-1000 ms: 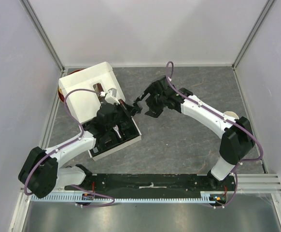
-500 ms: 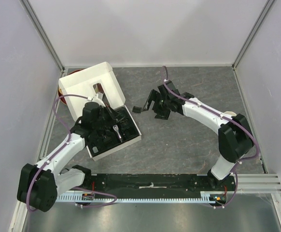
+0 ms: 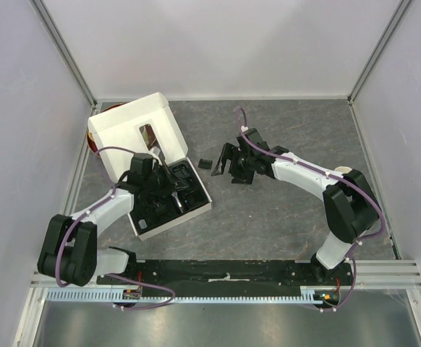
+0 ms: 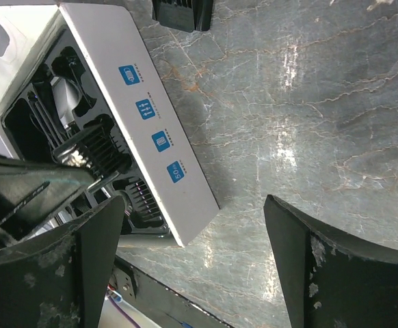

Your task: Sort the hair-cutting tools

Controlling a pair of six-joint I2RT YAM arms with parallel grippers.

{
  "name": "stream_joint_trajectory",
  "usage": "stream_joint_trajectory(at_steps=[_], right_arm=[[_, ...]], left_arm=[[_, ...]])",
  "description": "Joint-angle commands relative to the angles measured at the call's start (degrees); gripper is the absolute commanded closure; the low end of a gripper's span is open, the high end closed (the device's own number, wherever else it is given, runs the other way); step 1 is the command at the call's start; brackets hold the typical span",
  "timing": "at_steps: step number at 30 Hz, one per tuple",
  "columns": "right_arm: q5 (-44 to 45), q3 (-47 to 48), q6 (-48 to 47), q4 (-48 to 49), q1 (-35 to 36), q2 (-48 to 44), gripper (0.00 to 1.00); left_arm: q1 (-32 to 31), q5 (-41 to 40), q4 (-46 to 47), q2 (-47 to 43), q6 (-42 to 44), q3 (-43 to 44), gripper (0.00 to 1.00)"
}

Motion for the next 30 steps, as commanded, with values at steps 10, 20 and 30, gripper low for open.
stream_joint_trajectory(at_steps=[10, 20, 30], right_arm=[[-2.8, 0.5, -0.5, 2.6, 0.1, 2.8, 0.12], [-3.1, 0.6, -0.3, 3.0, 0.1, 3.3, 0.13], [-3.2, 1.3, -0.5, 2.6, 0.1, 2.5, 0.17]], left_arm=[[1.8, 4.7, 0.1, 5.7, 3.9, 5.1, 0.98], [1.8, 7.0, 0.1, 9.7, 3.0, 5.1, 0.98], [1.8, -0.7, -4.3, 5.2, 4.6, 5.3, 0.46]])
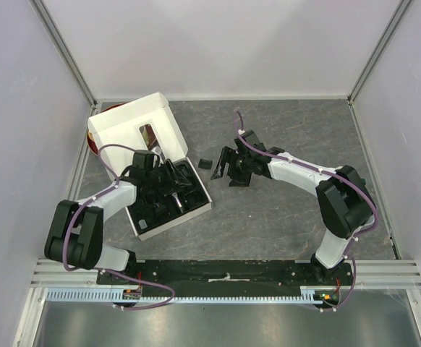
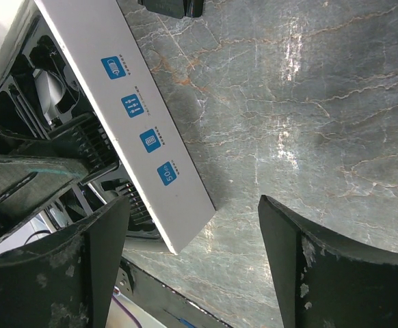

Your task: Sort the hair-cutting tools

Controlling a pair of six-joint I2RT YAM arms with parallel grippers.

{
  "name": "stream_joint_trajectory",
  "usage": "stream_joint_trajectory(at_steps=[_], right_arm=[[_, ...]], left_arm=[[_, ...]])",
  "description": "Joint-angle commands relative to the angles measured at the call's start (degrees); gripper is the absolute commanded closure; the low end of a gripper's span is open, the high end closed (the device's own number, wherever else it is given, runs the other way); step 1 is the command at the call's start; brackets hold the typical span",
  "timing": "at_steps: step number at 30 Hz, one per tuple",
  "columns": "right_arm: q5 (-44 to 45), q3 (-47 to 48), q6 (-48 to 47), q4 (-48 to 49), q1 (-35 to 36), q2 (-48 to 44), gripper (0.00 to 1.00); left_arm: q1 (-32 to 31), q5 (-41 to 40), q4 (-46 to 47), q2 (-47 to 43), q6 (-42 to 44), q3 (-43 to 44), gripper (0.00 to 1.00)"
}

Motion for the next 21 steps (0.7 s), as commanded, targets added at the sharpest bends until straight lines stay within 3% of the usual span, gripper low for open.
stream_joint_trajectory(at_steps=[1, 8, 12, 14, 15, 21], right_arm=[[-0.7, 1.5, -0.4, 1.6, 0.2, -0.5, 0.18], [-0.6, 4.0, -1.9, 1.7, 0.3, -1.7, 0.2], [-0.3, 6.4, -4.5, 2.5, 1.6, -2.5, 0.3], [-0.5, 7.6, -6.8, 3.3, 3.2, -2.4, 0.34], [-0.8, 8.7, -7.5, 4.0, 3.8, -2.1, 0.43], [-2.1, 15.2, -11.5, 5.1, 9.5, 3.9, 0.76]], left_arm=[[0.0, -3.7, -3.0, -4.2, 2.4, 1.2, 0.43], [0.0, -6.8, -5.5, -7.9, 2.6, 1.5, 0.46], [0.0, -8.6, -6.8, -9.8, 3.0, 1.5, 0.6], [0.0, -9.5, -7.2, -10.8, 3.1, 1.6, 0.63], [0.0, -9.7, -7.7, -11.0, 3.3, 1.6, 0.66], [0.0, -10.1, -7.9, -12.5, 3.8, 1.6, 0.71]])
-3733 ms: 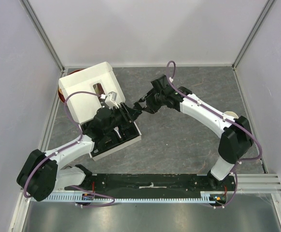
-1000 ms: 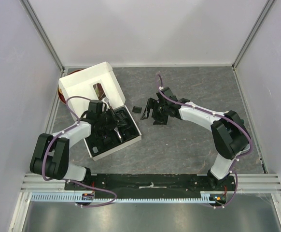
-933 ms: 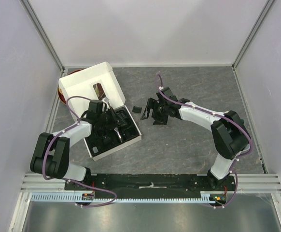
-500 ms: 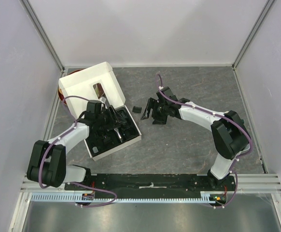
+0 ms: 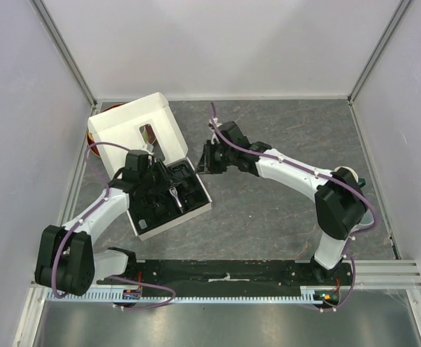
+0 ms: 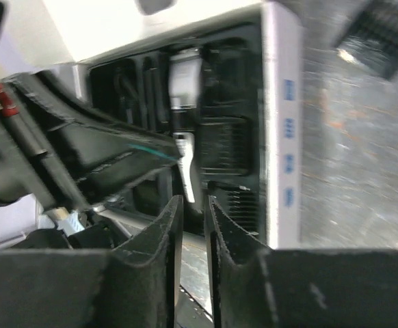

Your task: Sort the hair-cutting tools

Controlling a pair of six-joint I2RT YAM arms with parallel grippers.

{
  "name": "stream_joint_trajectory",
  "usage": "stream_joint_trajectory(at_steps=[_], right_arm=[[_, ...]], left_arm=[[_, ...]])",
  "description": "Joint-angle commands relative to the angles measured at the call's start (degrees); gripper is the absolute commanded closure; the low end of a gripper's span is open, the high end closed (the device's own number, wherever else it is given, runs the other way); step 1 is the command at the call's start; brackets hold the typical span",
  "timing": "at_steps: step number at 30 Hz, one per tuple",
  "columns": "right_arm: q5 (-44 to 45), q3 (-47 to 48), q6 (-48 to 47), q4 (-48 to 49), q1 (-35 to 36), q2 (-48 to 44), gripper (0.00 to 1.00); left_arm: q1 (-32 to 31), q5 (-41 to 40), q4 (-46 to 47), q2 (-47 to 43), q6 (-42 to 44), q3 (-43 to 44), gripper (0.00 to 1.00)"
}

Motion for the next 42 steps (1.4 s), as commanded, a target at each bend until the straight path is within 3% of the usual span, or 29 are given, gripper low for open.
stream_joint_trajectory(at_steps=[1, 5, 17, 42], right_arm=[[-1.1, 6.2, -4.3, 3.0, 4.0, 5.0, 0.79], [-0.8, 9.2, -5.2, 2.2, 5.7, 9.2, 0.89], [4.6, 10.7, -7.9, 2.1, 7.0, 16.2, 0.94], [14.4, 9.5, -10.2, 0.7, 7.7, 11.0, 0.9]], left_arm=[[0.0, -1.3, -0.6, -1.7, 2.5, 1.5, 0.72], [0.0, -1.0, -1.0, -2.1, 2.6, 1.2, 0.73], [0.0, -1.8, -1.1, -2.7, 2.7, -0.2, 0.74], [0.0, -2.4, -1.4, -2.9, 3.0, -0.8, 0.74]])
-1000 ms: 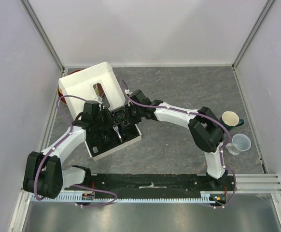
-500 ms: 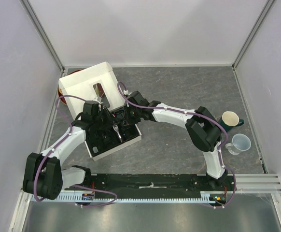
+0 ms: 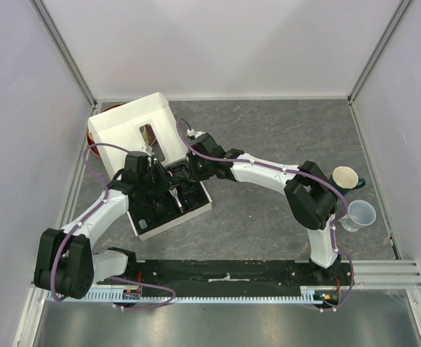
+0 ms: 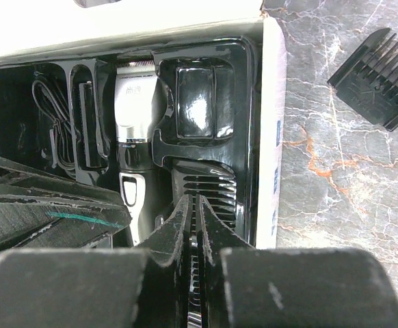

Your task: Sort the hair-cutting tools

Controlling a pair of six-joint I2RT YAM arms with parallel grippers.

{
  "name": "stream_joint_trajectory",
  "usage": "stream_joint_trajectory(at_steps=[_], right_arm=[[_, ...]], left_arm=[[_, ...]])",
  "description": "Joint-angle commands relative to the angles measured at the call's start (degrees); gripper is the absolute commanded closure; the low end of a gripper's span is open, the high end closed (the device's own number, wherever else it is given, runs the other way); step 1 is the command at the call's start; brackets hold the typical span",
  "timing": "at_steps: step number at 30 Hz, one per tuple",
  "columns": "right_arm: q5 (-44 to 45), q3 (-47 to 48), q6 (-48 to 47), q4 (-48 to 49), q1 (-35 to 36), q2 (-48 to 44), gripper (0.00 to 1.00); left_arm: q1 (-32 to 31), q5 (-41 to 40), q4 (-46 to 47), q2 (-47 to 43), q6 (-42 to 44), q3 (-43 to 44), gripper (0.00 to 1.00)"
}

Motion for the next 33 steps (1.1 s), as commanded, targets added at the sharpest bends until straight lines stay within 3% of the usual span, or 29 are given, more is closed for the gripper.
stream_joint_trajectory(at_steps=[1, 25, 33], right_arm=[[2.5, 0.4, -1.3, -0.8, 0.1, -1.5, 0.9], [2.7, 0.6, -0.6, -2.2, 0.1, 2.6, 0.91], [12.6, 3.0, 0.4, -5.4, -0.1, -4.2, 0.85]], left_arm=[[0.0, -0.7, 0.4, -1.1, 2.3, -0.4, 0.74], [0.0, 3.7, 6.0, 3.1, 1.1, -2.3, 0.74], [0.0, 1.6, 4.1, 0.2, 1.2, -1.4, 0.74]])
